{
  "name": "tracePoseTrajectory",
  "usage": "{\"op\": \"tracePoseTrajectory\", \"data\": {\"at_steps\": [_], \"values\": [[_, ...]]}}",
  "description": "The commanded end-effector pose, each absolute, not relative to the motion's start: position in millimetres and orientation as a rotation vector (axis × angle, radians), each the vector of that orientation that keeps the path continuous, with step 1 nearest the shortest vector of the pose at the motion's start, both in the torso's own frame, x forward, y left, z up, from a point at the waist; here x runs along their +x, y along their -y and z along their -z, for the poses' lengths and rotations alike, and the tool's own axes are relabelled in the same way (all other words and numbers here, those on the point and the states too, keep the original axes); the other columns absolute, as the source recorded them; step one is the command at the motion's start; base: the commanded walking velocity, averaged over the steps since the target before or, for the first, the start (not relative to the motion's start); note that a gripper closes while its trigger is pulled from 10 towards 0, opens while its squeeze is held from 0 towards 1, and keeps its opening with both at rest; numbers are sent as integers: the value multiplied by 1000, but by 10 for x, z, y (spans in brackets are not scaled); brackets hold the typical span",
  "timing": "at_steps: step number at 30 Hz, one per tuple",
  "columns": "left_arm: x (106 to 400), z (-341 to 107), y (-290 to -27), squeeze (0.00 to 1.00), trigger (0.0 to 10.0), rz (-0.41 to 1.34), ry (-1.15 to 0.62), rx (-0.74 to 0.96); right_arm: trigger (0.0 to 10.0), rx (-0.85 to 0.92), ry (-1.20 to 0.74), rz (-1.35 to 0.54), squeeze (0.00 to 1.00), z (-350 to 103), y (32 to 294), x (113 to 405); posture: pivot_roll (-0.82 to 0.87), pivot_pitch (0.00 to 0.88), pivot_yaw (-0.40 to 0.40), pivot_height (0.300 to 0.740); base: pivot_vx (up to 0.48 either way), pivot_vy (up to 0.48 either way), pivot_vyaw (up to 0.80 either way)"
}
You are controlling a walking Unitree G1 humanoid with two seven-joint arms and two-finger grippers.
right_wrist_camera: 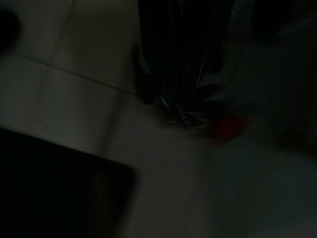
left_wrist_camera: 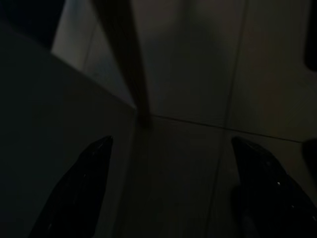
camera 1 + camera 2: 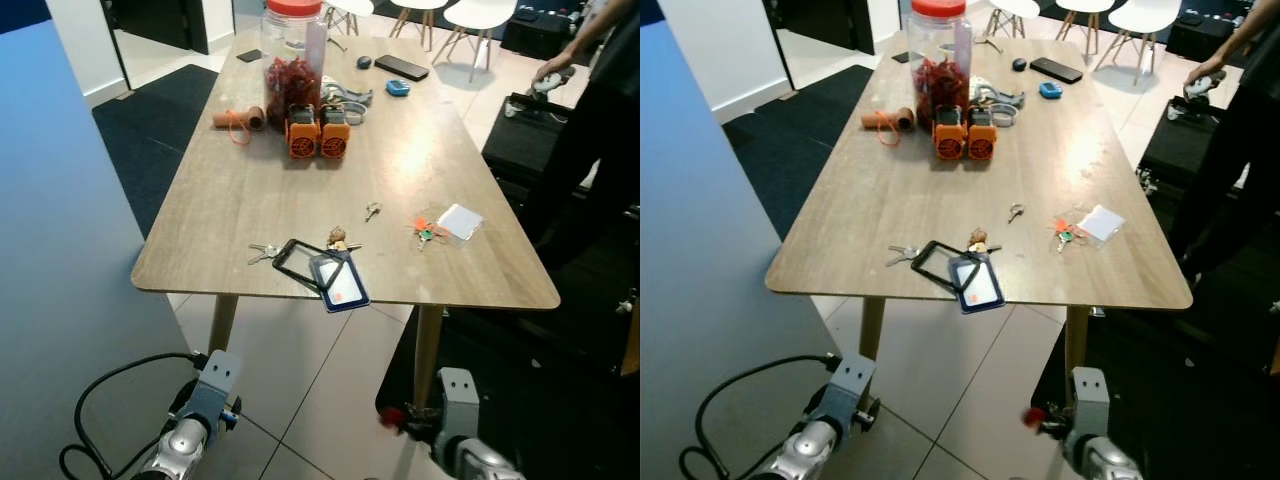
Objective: Hang keys on a hook
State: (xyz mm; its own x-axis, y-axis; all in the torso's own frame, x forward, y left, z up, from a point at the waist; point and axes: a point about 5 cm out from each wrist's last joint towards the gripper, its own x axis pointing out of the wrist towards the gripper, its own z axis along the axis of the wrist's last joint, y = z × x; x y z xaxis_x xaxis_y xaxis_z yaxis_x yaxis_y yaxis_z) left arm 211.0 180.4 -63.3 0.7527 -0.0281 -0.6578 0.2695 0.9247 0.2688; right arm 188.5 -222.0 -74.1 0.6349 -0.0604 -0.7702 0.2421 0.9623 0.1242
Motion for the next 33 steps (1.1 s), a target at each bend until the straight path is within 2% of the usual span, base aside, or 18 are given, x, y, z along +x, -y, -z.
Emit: {"op": "tracePoseTrajectory", "data": {"at_steps": [1,2,4,6,7,9,10,14,16,18,20,23,25,26,28,29,30,33], "values": [[2067,662,-1813,0,10000,175,-726,373,10000,124,-904,-114,0,764,1987,1884,72,42,-60,740,0,0,0],[2067,662,-1813,0,10000,175,-726,373,10000,124,-904,-114,0,764,1987,1884,72,42,-60,740,0,0,0],[2071,659,-1817,0,10000,161,-724,367,10000,309,-829,298,0,713,2290,1916,73,39,-54,740,0,0,0],[2070,659,-1817,0,10000,157,-724,362,10000,276,-846,195,0,725,2200,1924,73,39,-54,740,0,0,0],[2077,656,-1813,0,10000,172,-723,371,10000,155,-903,-10,0,768,2049,1879,70,39,-62,740,0,0,0],[2081,653,-1813,0,10000,179,-722,377,10000,142,-904,12,0,771,2077,1868,70,39,-62,740,0,0,0],[2083,652,-1818,0,10000,171,-722,372,10000,187,-875,200,0,749,2235,1869,73,38,-58,740,0,0,0],[2086,651,-1813,0,10000,174,-723,368,10000,69,-888,-247,0,773,1925,1831,68,40,-63,740,0,0,0],[2086,651,-1820,0,10000,163,-724,360,10000,158,-830,207,0,714,2330,1865,67,41,-64,740,0,0,0],[2083,653,-1821,0,10000,152,-726,350,10000,213,-802,71,0,701,2206,1910,67,41,-64,740,0,0,0],[2088,652,-1805,0,10000,176,-725,363,10000,48,-873,-304,0,751,1934,1843,64,39,-58,740,0,0,0],[2093,649,-1809,0,10000,169,-723,362,10000,148,-809,132,0,685,2302,1917,66,35,-52,740,0,0,0],[2093,649,-1800,0,10000,175,-721,362,10000,73,-858,-195,0,731,2015,1890,65,35,-57,740,0,0,0],[2096,647,-1798,0,10000,183,-719,369,10000,82,-858,-184,0,729,2014,1899,64,34,-60,740,0,0,0],[2098,645,-1800,0,10000,181,-718,371,10000,108,-827,1,0,699,2167,1936,64,34,-60,740,0,0,0],[2099,644,-1806,0,10000,166,-718,362,10000,185,-793,273,0,664,2382,1940,69,30,-55,740,0,0,0],[2101,643,-1804,0,10000,161,-717,354,10000,146,-829,-37,0,702,2102,1950,69,32,-55,740,0,0,0],[2109,639,-1797,0,10000,181,-714,367,10000,64,-887,-290,0,745,1894,1892,67,34,-59,740,0,0,0]]}}
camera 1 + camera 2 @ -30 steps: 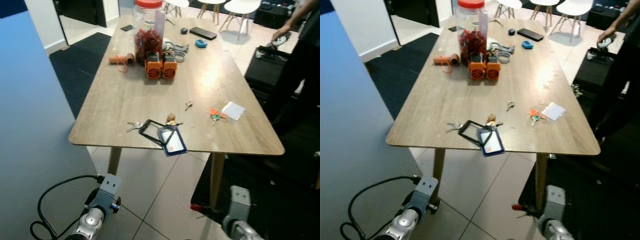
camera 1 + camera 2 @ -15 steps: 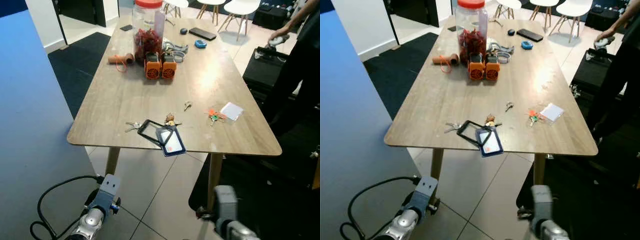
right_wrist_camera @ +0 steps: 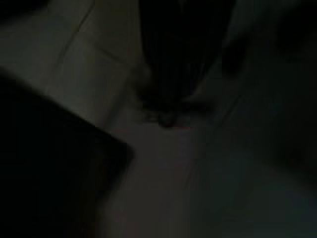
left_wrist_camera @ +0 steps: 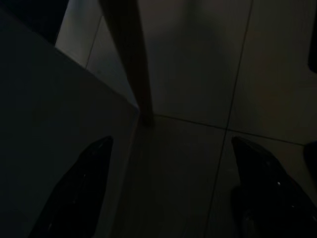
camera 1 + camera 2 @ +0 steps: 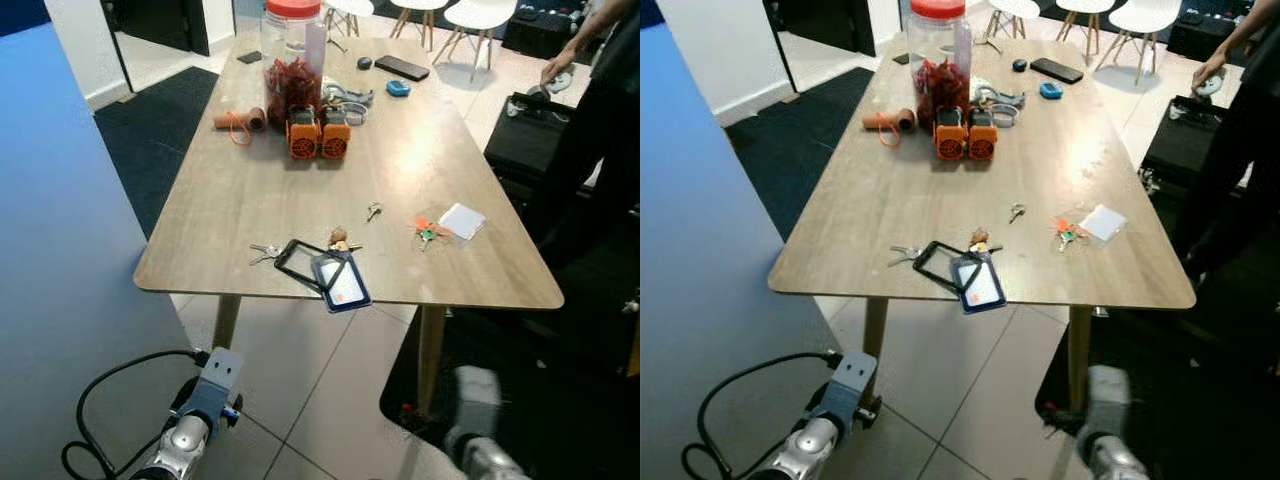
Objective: Hang keys on a hook
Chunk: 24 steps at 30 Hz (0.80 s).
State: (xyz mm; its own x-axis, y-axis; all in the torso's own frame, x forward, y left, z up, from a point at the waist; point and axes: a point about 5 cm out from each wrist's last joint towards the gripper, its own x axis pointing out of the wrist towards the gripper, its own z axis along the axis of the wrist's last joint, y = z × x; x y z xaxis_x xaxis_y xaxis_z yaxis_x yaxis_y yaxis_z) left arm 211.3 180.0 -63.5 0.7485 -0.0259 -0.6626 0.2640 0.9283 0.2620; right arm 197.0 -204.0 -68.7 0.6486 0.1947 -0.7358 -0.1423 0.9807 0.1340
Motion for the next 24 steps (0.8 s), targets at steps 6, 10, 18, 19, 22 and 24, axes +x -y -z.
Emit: {"op": "tracePoseTrajectory", "data": {"at_steps": [6,10,18,19,22,24], "values": [[2112,633,-1829,0,10000,160,-715,349,10000,67,-839,-58,0,695,2146,1949,71,34,-53,740,0,0,0],[2101,637,-1866,0,10000,139,-723,333,10000,66,-847,-147,0,720,2073,1902,74,33,-43,740,0,0,0],[2085,632,-1948,0,10000,165,-728,373,10000,308,-863,267,0,809,2262,1715,102,35,-29,740,0,0,0],[2084,630,-1958,0,10000,159,-727,371,10000,340,-854,297,0,814,2267,1703,106,38,-33,740,0,0,0],[2084,630,-1958,0,10000,159,-727,371,10000,340,-854,297,0,814,2267,1703,106,38,-33,740,0,0,0],[2076,631,-1979,0,10000,148,-728,368,10000,429,-844,360,0,838,2247,1664,117,38,-44,740,0,0,0]]}}
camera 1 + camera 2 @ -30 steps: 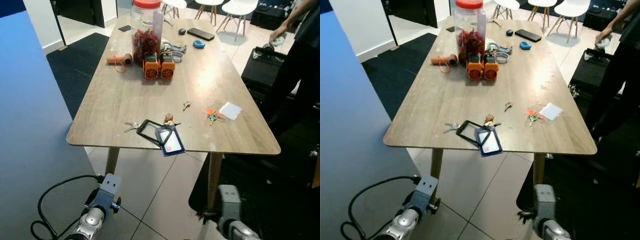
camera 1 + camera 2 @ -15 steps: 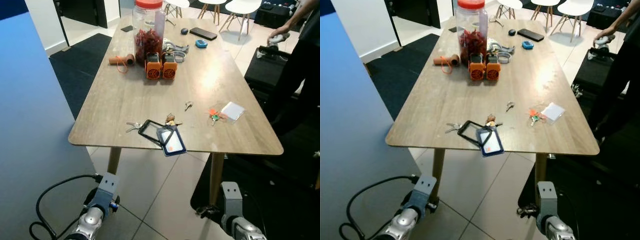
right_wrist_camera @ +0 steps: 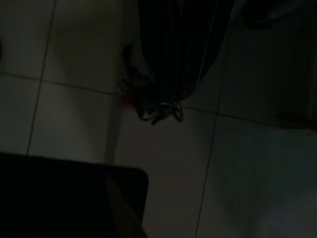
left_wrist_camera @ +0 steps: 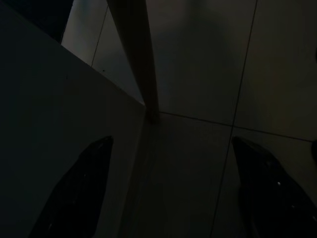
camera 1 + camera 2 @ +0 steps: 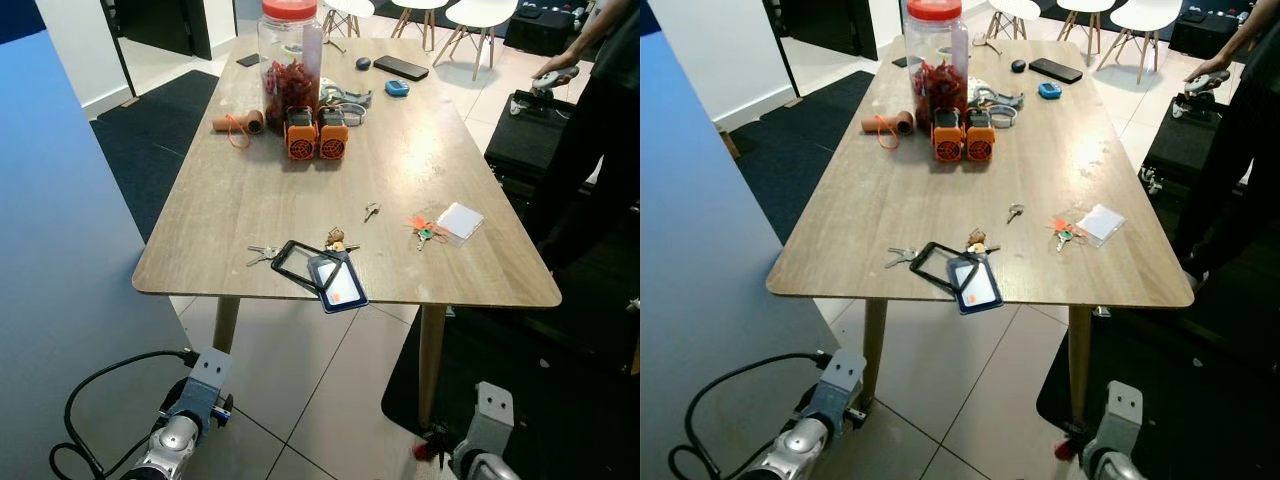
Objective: Hang keys on a hook
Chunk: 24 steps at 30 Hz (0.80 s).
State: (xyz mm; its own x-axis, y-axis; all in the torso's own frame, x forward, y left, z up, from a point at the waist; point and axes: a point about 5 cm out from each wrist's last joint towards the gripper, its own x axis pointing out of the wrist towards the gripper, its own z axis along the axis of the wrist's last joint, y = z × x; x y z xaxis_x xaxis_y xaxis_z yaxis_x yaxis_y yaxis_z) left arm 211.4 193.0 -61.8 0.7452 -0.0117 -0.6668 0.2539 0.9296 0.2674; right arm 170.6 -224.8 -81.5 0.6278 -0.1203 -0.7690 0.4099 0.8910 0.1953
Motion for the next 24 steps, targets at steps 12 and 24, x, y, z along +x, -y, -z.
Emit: {"op": "tracePoseTrajectory", "data": {"at_steps": [12,24], "values": [[2056,641,-1978,0,10000,156,-731,374,10000,483,-944,392,0,953,2163,1451,130,19,-65,740,0,0,0],[2074,633,-1958,0,10000,161,-725,376,10000,454,-946,462,0,948,2305,1382,115,13,-55,740,0,0,0]]}}
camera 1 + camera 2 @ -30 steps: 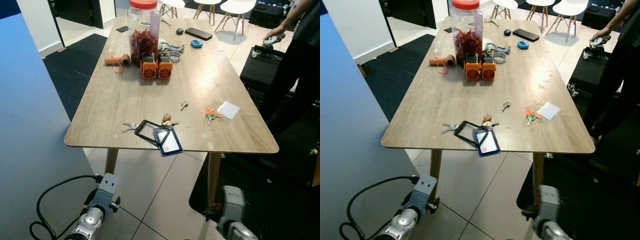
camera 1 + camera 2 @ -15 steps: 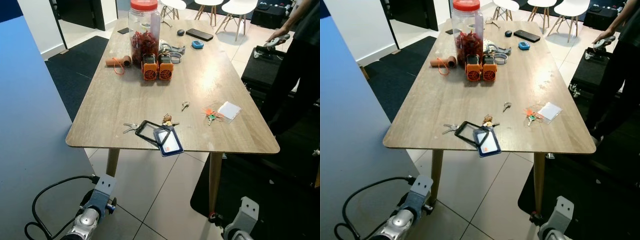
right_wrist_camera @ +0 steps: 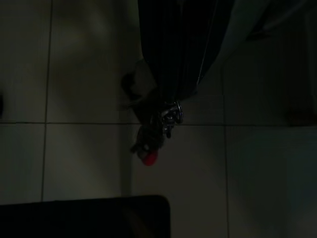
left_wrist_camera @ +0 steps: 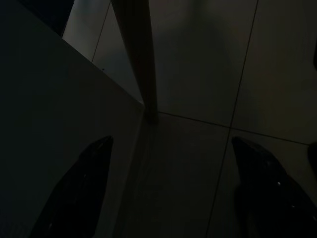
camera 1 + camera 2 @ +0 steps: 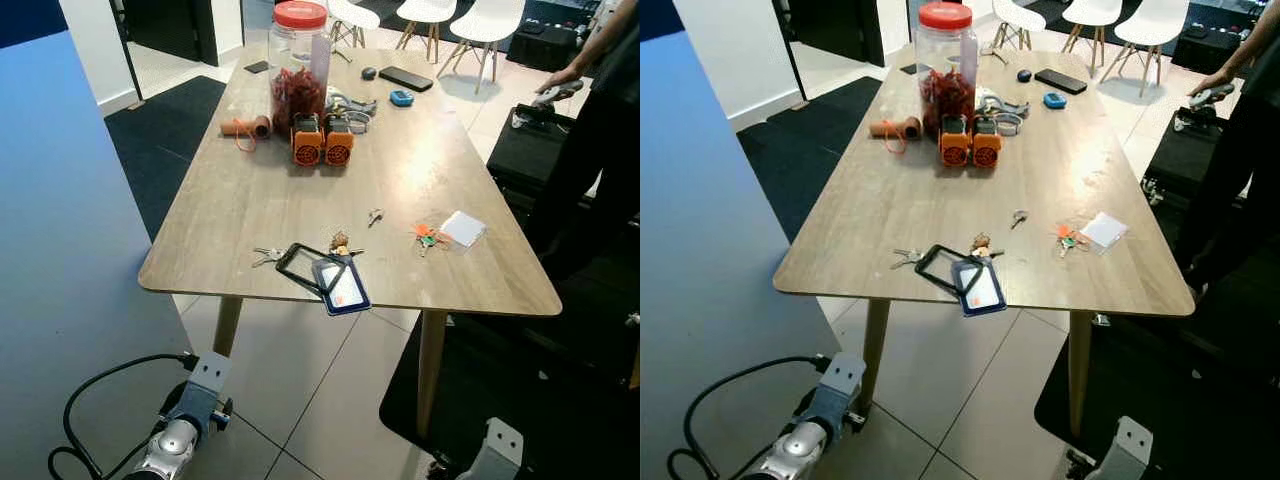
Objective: Hang keys on a hook
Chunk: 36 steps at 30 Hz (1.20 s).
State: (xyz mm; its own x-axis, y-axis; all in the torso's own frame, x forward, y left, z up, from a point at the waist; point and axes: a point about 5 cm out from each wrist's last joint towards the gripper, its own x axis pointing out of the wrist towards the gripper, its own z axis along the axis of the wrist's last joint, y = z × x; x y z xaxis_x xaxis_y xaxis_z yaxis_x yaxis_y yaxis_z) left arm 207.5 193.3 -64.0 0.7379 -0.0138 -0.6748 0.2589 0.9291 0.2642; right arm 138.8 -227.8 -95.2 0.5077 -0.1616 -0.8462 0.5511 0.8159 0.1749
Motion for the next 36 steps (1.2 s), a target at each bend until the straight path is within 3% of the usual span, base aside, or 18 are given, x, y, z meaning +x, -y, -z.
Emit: {"op": "tracePoseTrajectory", "data": {"at_steps": [1,13,20,29,33,36], "values": [[2074,633,-1958,0,10000,161,-725,376,10000,454,-946,462,0,948,2305,1382,115,13,-55,740,0,0,0],[2117,616,-1928,0,10000,171,-718,379,10000,250,-871,420,0,828,2428,1574,108,20,-46,740,0,0,0],[2165,592,-1895,0,10000,172,-705,376,10000,96,-773,339,0,663,2432,1890,100,24,-35,740,0,0,0],[2168,592,-1898,0,10000,179,-709,382,10000,74,-745,312,0,654,2304,1954,84,31,-10,740,0,0,0],[2168,597,-1866,0,10000,175,-708,376,10000,59,-742,364,0,655,2382,1906,85,32,-34,740,0,0,0],[2160,604,-1850,0,10000,159,-707,364,10000,85,-730,195,0,654,2241,1963,83,29,-46,740,0,0,0]]}}
